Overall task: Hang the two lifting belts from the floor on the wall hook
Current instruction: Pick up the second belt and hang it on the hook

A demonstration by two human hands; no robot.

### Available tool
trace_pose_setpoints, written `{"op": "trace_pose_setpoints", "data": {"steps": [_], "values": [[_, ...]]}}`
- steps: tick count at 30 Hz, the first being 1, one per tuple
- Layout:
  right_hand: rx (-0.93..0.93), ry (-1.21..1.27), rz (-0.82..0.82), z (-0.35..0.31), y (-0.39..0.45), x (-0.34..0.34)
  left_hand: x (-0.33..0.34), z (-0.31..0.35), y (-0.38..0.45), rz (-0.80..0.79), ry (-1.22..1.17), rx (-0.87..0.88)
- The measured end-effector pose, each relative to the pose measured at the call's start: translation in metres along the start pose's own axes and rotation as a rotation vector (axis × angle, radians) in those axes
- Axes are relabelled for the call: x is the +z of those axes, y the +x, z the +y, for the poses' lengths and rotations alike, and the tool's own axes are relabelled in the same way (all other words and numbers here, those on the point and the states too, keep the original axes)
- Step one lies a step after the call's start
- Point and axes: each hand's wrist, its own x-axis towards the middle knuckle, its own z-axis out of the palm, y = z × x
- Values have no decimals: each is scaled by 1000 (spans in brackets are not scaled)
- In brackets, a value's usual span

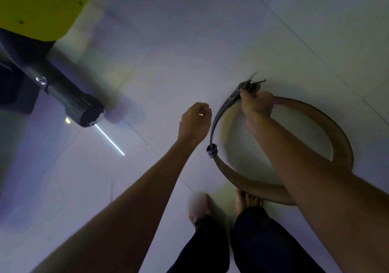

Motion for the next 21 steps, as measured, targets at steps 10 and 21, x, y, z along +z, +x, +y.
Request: {"op": "trace_pose_setpoints", "data": {"steps": [10,21], "values": [[-180,323,-358,-60,-166,-181,-72,101,-139,-191,-175,134],[-411,321,-335,-147,-360,-448,-141,305,-390,-304,-189,622]]}}
